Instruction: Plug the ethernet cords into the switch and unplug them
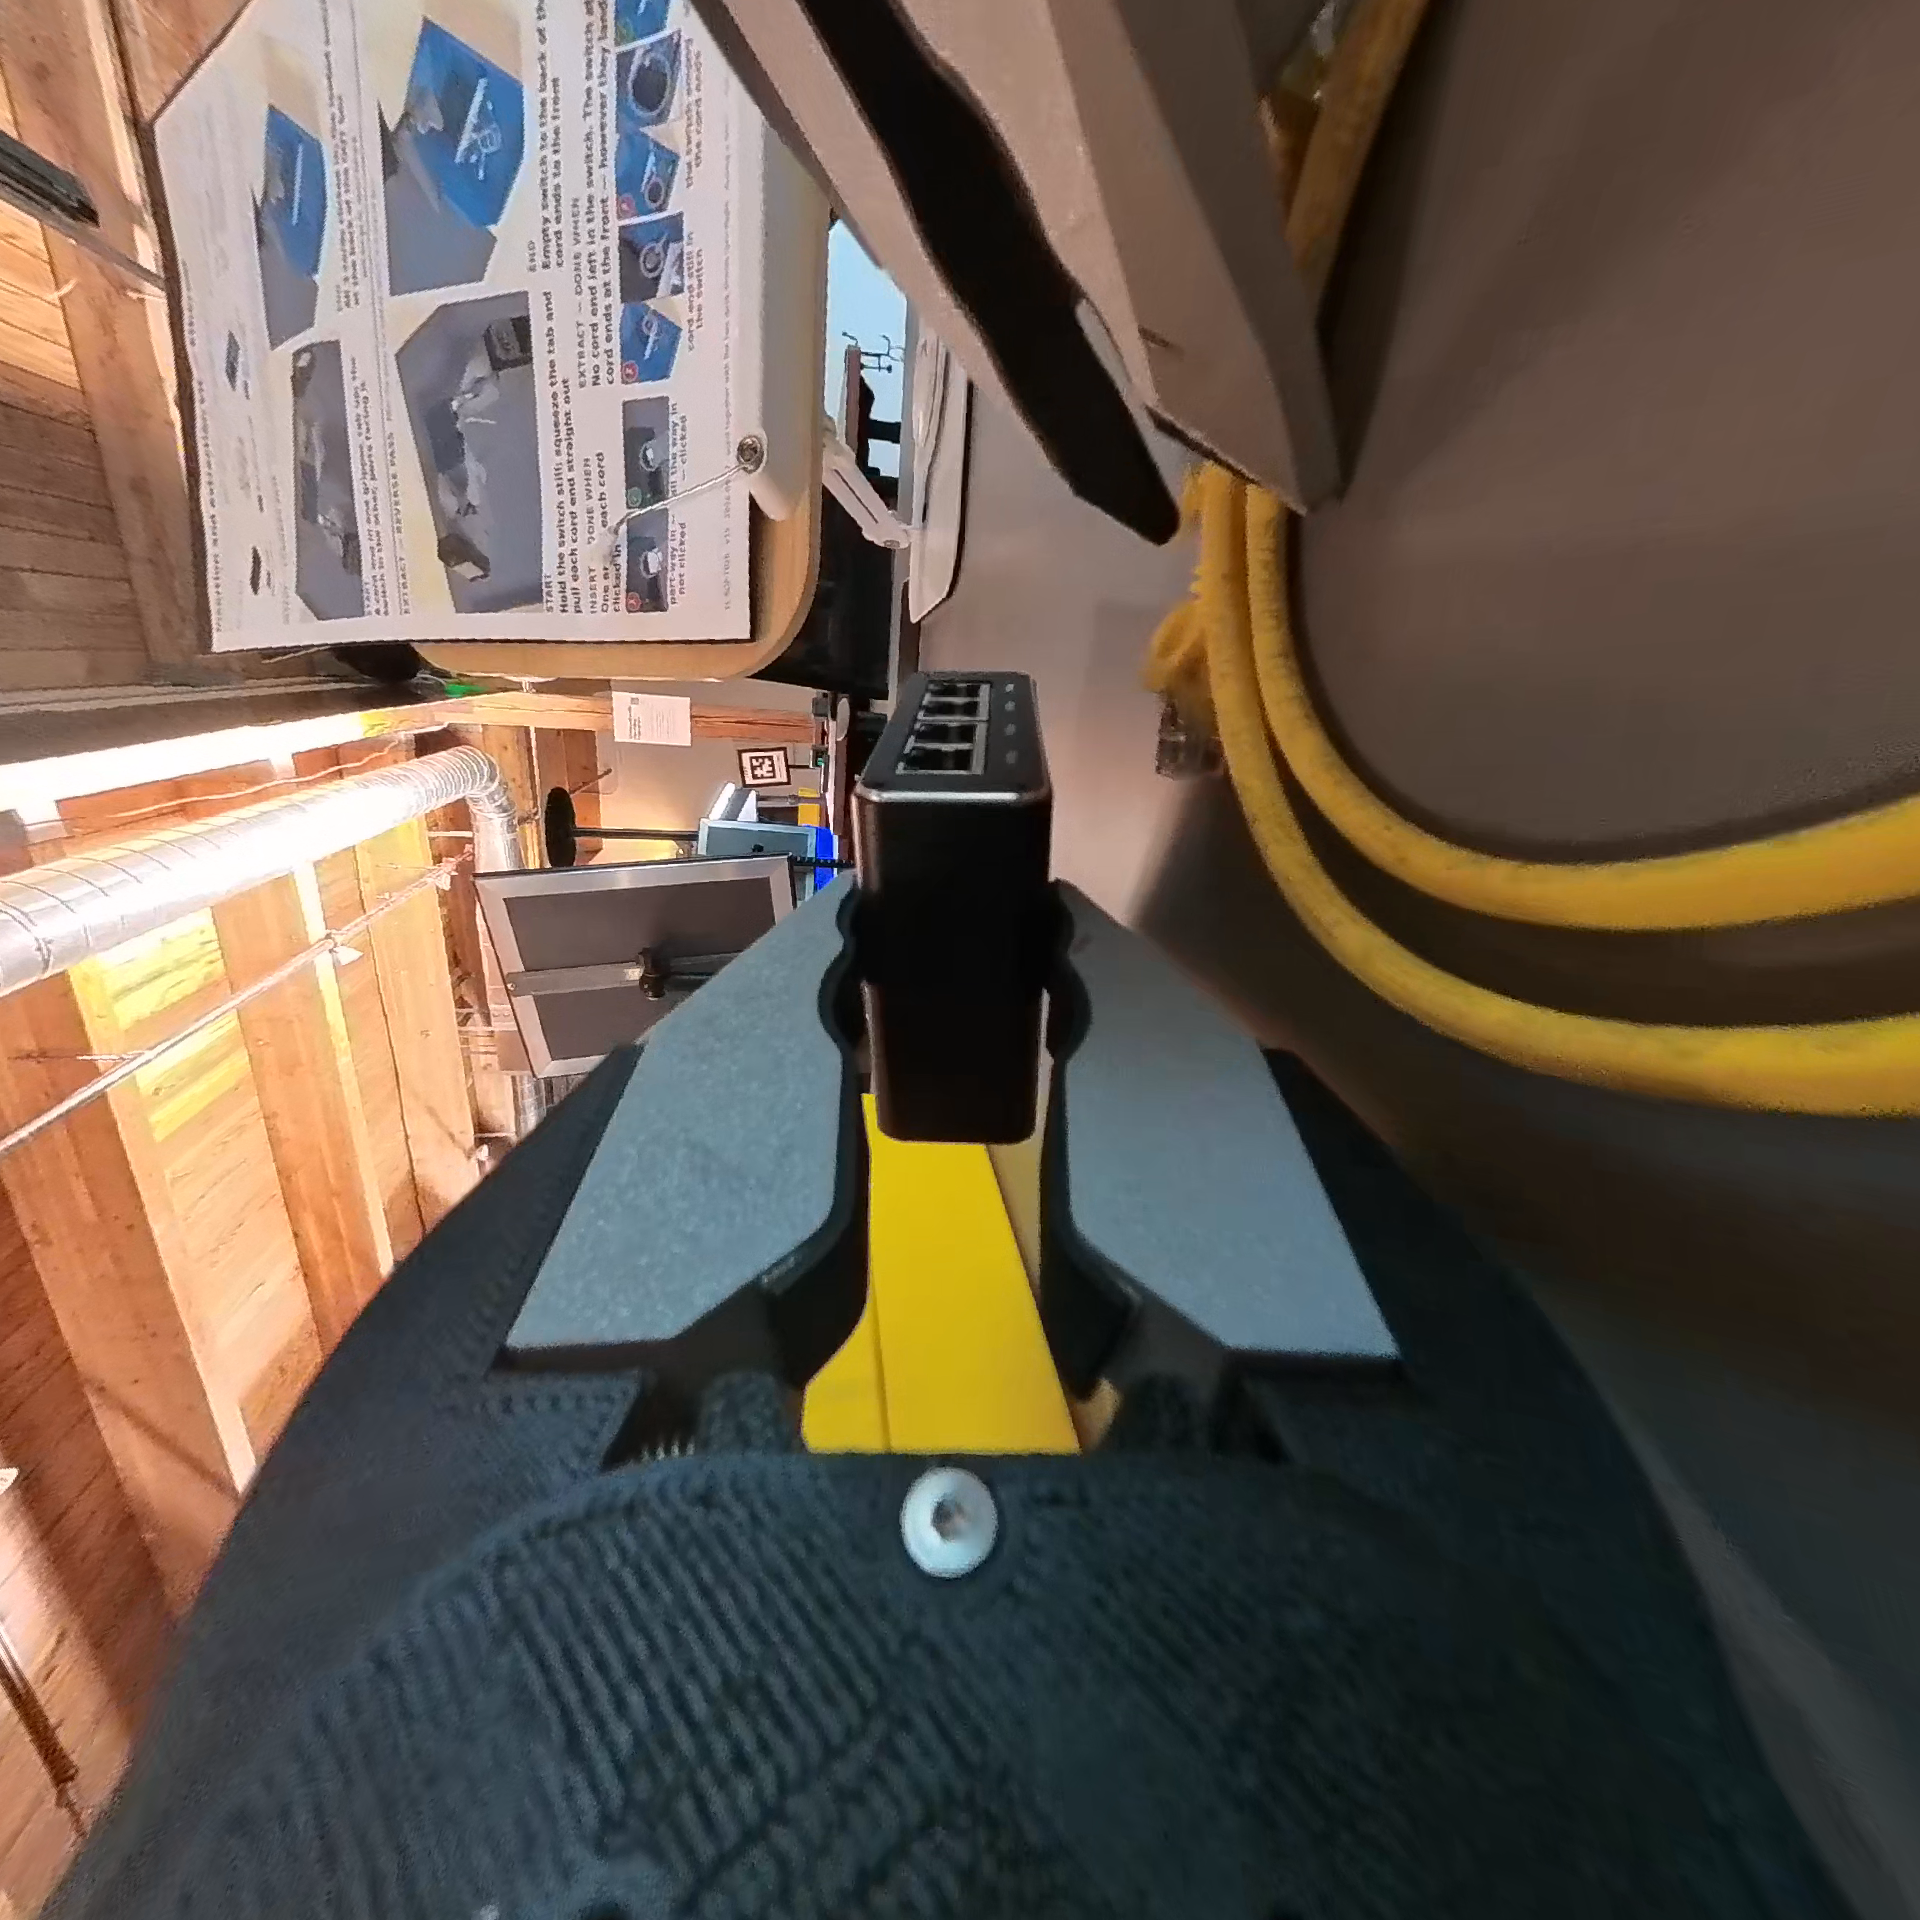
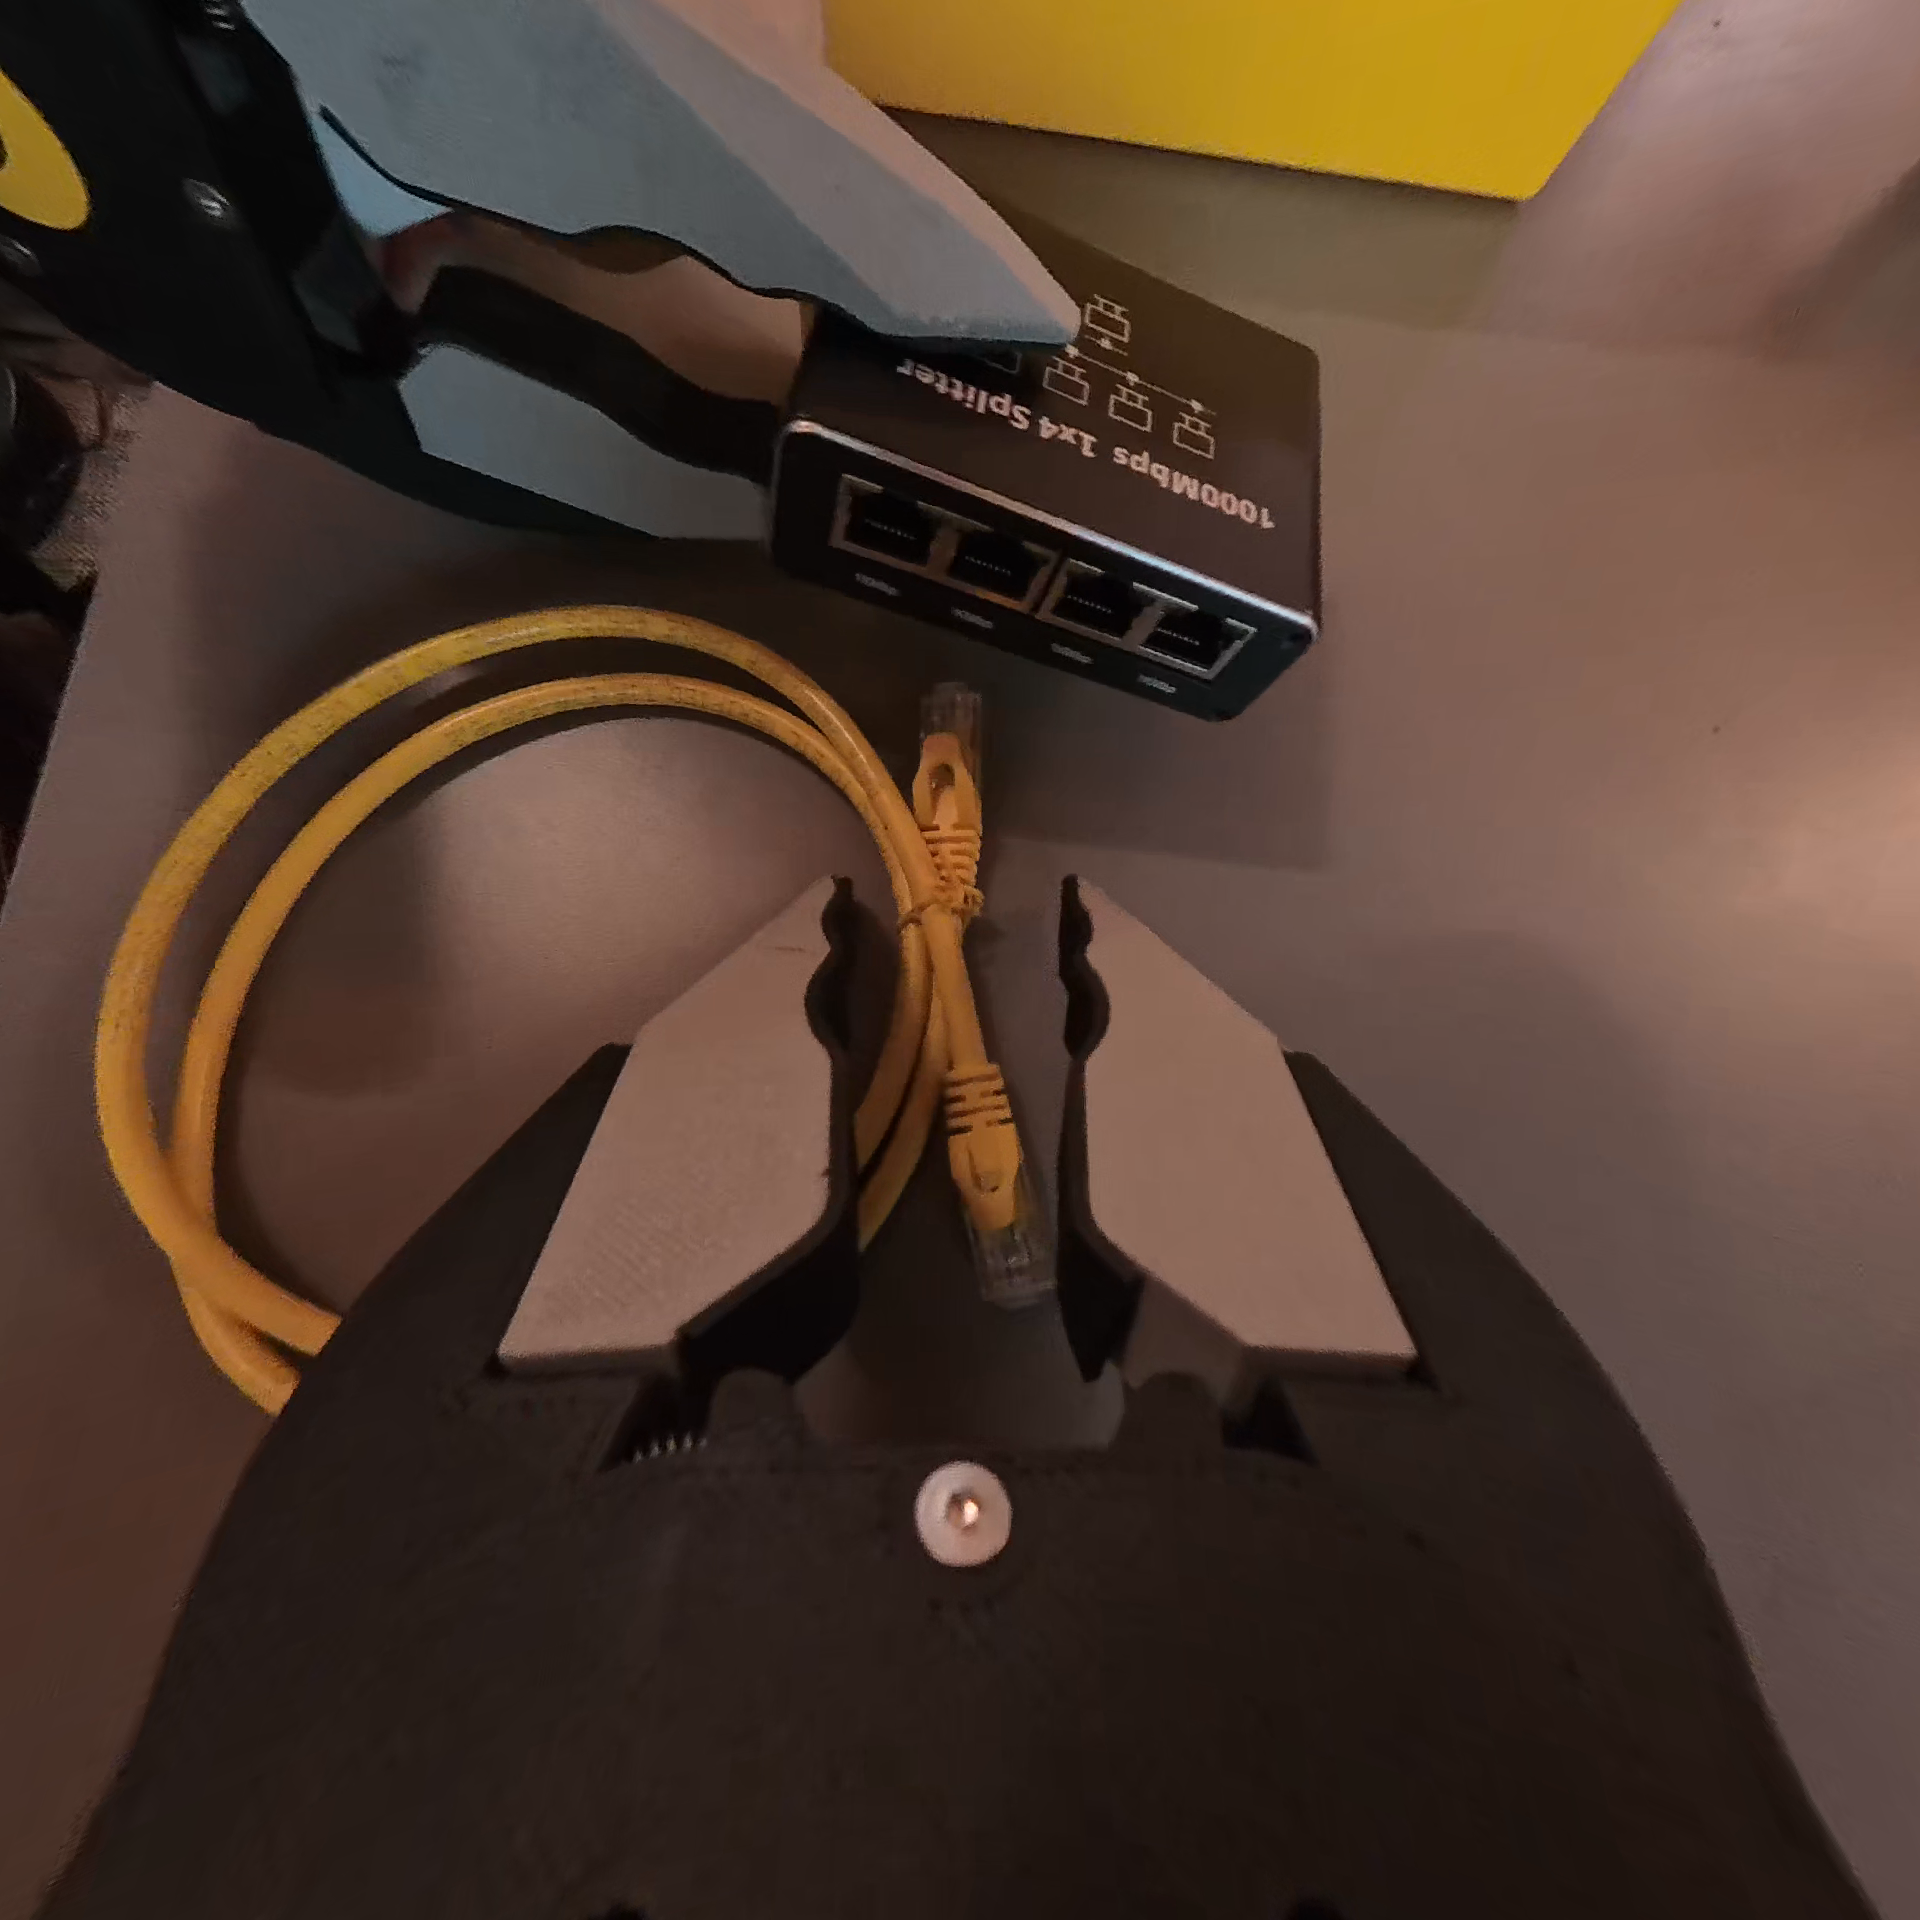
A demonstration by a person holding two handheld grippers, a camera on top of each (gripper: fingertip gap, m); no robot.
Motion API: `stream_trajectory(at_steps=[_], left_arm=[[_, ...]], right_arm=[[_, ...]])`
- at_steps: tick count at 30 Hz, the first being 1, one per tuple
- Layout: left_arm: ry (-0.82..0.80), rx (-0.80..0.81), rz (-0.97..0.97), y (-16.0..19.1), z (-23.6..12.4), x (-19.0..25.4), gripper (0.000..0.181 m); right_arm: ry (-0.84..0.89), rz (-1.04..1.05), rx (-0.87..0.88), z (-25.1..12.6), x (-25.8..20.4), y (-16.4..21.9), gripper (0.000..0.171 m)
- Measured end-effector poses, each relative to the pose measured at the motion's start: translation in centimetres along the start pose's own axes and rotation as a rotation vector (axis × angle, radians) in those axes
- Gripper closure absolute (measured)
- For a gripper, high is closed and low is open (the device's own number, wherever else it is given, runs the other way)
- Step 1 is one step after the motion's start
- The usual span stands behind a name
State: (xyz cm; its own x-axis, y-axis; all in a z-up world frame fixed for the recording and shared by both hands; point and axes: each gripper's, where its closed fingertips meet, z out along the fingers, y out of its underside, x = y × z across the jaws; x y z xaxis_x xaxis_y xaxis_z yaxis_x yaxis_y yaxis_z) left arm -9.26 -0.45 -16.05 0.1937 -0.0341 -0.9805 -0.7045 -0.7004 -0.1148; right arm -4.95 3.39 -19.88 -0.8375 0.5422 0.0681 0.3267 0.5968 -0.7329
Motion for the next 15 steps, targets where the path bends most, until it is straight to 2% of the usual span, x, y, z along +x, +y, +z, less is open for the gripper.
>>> stream_trajectory(at_steps=[15], left_arm=[[-0.002, 0.005, -0.01, -0.1, -0.1, -0.1, 0.151]], right_arm=[[0.016, -0.016, 0.04, -0.5, 0.0, -1.0, 0.134]])
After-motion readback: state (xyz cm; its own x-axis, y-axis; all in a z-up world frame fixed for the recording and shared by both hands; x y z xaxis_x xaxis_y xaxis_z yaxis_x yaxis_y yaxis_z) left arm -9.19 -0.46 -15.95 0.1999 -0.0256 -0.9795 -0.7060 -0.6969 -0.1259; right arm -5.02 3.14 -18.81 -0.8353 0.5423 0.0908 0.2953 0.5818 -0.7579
